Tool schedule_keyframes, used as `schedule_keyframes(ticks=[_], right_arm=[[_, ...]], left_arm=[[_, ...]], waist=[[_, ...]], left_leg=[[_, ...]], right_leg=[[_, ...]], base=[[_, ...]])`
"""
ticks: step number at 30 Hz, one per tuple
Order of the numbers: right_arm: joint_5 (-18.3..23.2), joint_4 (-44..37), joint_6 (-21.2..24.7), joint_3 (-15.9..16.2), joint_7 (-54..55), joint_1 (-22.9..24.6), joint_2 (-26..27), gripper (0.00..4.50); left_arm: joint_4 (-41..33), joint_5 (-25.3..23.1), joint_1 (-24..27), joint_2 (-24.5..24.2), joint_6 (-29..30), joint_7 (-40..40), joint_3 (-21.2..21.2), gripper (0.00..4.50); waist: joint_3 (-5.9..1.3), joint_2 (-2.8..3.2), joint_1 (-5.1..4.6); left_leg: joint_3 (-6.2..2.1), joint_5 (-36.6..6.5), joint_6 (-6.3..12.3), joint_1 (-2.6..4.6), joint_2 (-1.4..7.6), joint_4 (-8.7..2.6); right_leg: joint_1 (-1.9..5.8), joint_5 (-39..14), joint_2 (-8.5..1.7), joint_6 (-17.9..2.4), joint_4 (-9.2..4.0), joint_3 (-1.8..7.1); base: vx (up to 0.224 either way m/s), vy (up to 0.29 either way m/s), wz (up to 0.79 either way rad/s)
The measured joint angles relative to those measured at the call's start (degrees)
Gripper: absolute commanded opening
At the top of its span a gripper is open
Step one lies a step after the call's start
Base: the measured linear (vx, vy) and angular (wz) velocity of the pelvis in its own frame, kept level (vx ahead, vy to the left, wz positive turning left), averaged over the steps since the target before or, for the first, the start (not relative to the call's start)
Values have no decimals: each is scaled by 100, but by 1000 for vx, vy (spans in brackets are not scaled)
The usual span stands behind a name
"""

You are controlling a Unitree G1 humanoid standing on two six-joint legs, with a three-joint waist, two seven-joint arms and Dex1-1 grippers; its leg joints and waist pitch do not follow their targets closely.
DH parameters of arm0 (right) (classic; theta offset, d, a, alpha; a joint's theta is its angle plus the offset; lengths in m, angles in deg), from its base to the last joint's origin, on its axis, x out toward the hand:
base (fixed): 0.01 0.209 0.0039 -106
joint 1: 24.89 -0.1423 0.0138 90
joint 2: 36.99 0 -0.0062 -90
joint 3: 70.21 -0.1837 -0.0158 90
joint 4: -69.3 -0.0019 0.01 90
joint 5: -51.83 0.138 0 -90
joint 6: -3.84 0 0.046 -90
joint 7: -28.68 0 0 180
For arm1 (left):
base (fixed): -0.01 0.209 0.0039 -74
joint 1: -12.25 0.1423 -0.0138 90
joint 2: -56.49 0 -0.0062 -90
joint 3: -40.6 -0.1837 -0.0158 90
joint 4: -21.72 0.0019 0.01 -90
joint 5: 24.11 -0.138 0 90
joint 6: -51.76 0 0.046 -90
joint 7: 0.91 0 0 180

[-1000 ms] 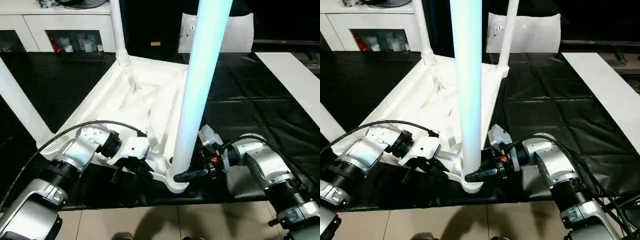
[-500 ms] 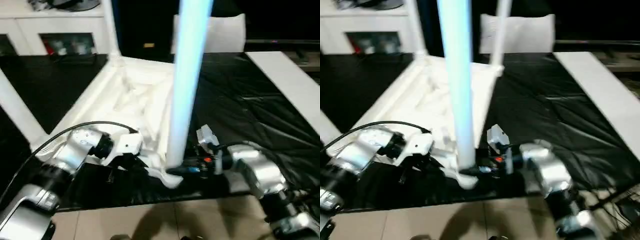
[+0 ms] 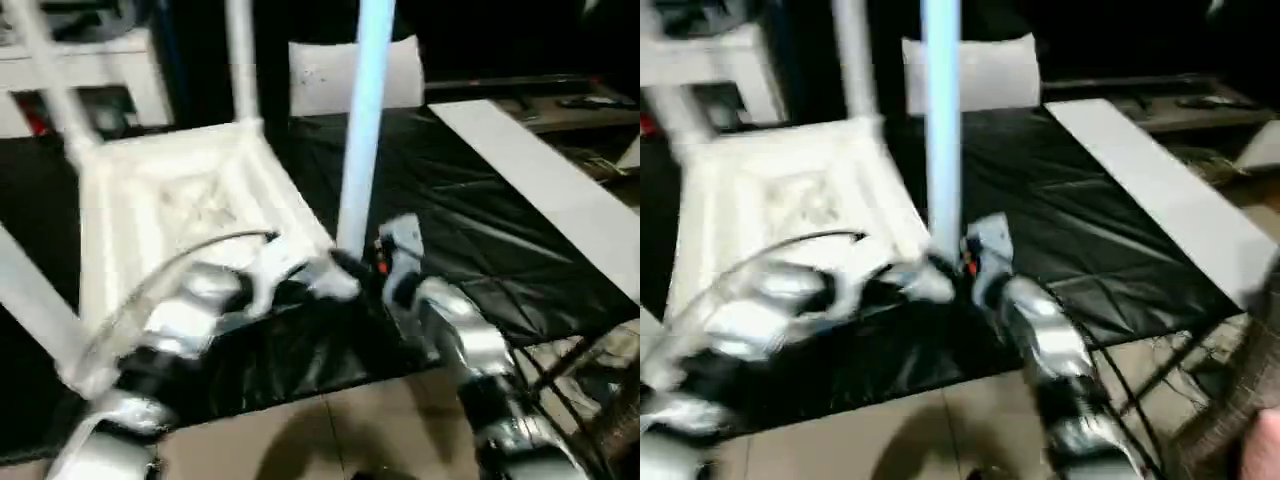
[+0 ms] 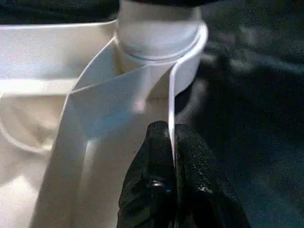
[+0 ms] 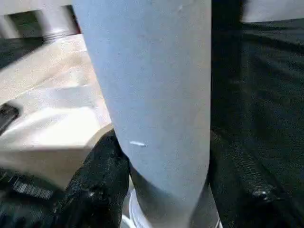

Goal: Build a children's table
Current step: Rotate leg to tighten

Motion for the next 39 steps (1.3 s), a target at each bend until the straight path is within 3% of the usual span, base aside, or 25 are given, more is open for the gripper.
schedule_keyframes(ticks=[1, 2, 3, 5, 6, 13, 18, 23, 27, 30, 37, 39], right_arm=[[-23, 15, -4, -7, 91, -26, 3, 203], [-91, 63, -10, -87, 275, -99, 22, 203], [-122, 86, -39, -123, 344, -102, 48, 203], [-125, 108, -168, -157, 357, -68, 50, 271], [-119, 110, -213, -166, 356, -57, 53, 271], [82, -213, -410, -161, -186, 277, -62, 333], [376, -616, -479, 12, -1270, 639, -529, 370], [670, -1029, -471, 172, -2532, 826, -1321, 421], [703, -1171, -477, 209, -3358, 816, -1815, 429], [703, -1175, -477, 446, -3951, 794, -2098, 429], [694, -1071, -583, 809, -4863, 435, -2379, 429], [683, -932, -597, 900, -5040, 331, -2365, 402]], left_arm=[[34, -1, -37, 45, 11, -60, 1, 0], [149, -36, -151, 188, 30, -236, -3, 0], [191, -59, -180, 237, 30, -312, -14, 0], [234, -94, -237, 253, 30, -341, -59, 0], [234, -104, -247, 253, 29, -349, -64, 0], [228, -50, -261, -41, -287, -67, -214, 0], [228, 49, -203, -508, -784, 514, -245, 0], [207, 273, -84, -1024, -1538, 1355, -348, 0], [307, 330, -80, -1397, -2080, 2051, -438, 0], [386, 421, -103, -1480, -2312, 2548, -523, 0], [641, 485, -279, -1696, -2834, 3328, -778, 0], [642, 484, -305, -1717, -2944, 3503, -849, 0]], waist=[[-6, 18, -1], [-11, 21, 19], [-18, 10, 29], [-19, 5, 48], [-19, 5, 49], [-21, 1, 91], [-21, 1, 192], [-23, -3, 265], [-22, -8, 397], [-22, -8, 497], [-28, -17, 650], [-28, -18, 702]], left_leg=[[-52, 4, -8, -32, 31, -5], [-95, 21, -39, -71, 85, -21], [-78, 25, -45, -71, 87, -26], [-30, 24, -46, -53, 16, -46], [-21, 24, -45, -50, 7, -57], [-20, 12, -56, -53, 2, -79], [-18, 32, -28, -60, 7, -120], [-17, 33, -31, -147, 6, -104], [-15, 31, -34, -150, 12, -93], [-8, 33, -38, -149, 11, -79], [-3, 33, -38, -145, 13, -62], [-2, 32, -38, -146, 13, -63]], right_leg=[[10, 4, 7, 6, -44, -61], [8, 7, 58, 6, -95, -51], [3, 32, 53, -1, -85, -21], [3, 100, 32, -33, -75, 58], [-1, 102, 33, -33, -75, 84], [-14, 135, 36, -51, -65, 108], [-47, 171, 47, -75, -50, 109], [-145, 164, 41, -91, 10, 128], [-161, 140, 44, -93, 46, 127], [-158, 143, 42, -97, 47, 131], [-151, 147, 42, -98, 50, 141], [-151, 146, 41, -98, 52, 142]], base=[[120, 19, -27], [57, 22, -5], [36, -9, 18], [0, 0, 0], [0, 0, 0], [0, 0, 0], [0, 0, 0], [0, 0, 0], [0, 0, 0], [0, 0, 0], [0, 0, 0], [0, 0, 0]])
